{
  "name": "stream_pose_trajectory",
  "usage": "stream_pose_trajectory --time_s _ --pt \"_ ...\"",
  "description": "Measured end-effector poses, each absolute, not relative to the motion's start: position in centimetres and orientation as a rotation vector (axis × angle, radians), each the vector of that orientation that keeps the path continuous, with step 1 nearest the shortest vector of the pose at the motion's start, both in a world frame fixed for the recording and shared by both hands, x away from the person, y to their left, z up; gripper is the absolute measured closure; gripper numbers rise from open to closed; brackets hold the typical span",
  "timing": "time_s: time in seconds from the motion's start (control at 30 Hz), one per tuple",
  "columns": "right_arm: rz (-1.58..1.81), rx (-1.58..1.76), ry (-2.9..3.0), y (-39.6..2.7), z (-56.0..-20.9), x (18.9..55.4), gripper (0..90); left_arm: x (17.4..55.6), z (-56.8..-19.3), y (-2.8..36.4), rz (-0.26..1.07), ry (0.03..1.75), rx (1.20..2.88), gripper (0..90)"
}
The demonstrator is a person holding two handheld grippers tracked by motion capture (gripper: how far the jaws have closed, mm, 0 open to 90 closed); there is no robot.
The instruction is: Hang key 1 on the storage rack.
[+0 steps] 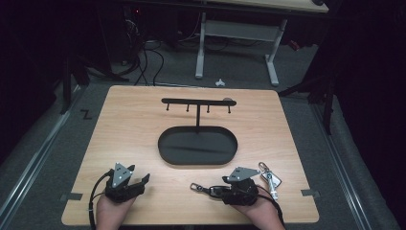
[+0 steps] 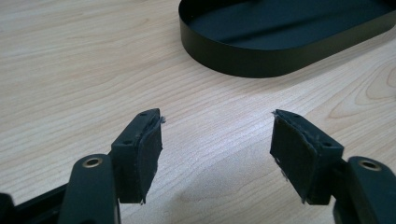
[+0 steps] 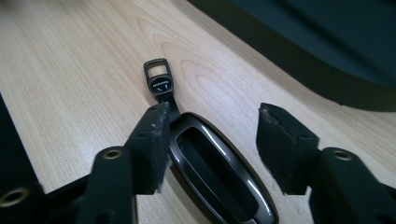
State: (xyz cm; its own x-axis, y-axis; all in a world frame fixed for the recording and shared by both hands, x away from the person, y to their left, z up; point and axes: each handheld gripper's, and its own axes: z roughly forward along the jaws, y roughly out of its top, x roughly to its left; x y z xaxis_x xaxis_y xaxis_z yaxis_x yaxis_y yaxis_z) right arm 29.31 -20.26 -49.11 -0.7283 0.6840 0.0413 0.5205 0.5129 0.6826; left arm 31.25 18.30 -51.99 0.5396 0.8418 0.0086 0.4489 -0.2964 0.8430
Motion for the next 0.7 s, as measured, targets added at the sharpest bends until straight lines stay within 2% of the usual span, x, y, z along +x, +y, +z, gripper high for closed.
stream_pose_trajectory --time_s 0.3,0.7 --pt "0.795 1.052 2.67 -19.5 -48.8 30.7 34.8 31.3 -52.1 18.4 0.565 1.056 1.924 34.1" --pt "0.513 0.957 2.836 -17.0 -48.2 31.4 35.0 31.3 -52.1 18.2 0.563 1.043 1.937 34.1"
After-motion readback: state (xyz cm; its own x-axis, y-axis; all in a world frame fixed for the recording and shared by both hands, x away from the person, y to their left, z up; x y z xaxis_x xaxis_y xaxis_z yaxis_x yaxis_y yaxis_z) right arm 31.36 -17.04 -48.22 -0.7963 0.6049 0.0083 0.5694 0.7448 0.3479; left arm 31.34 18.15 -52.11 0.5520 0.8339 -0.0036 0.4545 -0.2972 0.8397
